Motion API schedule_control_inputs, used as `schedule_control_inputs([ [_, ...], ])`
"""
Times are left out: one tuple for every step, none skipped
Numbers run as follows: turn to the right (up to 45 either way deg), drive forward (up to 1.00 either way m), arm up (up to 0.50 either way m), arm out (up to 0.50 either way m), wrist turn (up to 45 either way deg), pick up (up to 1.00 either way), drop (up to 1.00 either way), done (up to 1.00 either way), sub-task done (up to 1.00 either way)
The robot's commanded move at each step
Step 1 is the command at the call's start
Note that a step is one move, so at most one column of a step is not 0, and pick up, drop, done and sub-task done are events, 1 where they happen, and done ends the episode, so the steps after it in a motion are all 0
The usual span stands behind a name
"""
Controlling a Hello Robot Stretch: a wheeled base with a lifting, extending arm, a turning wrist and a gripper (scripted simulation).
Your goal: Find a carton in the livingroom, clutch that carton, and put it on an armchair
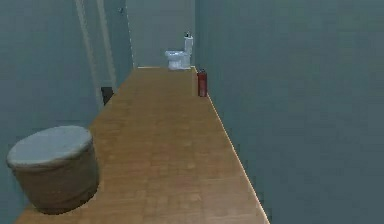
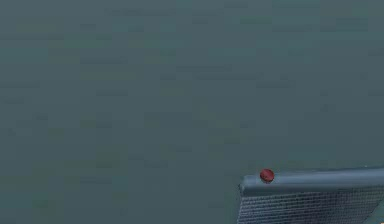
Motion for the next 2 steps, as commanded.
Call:
schedule_control_inputs([
  [-3.0, 0.0, 0.0, 0.0, 0.0, 0.0, 0.0, 0.0, 0.0],
  [0.0, 1.0, 0.0, 0.0, 0.0, 0.0, 0.0, 0.0, 0.0],
])
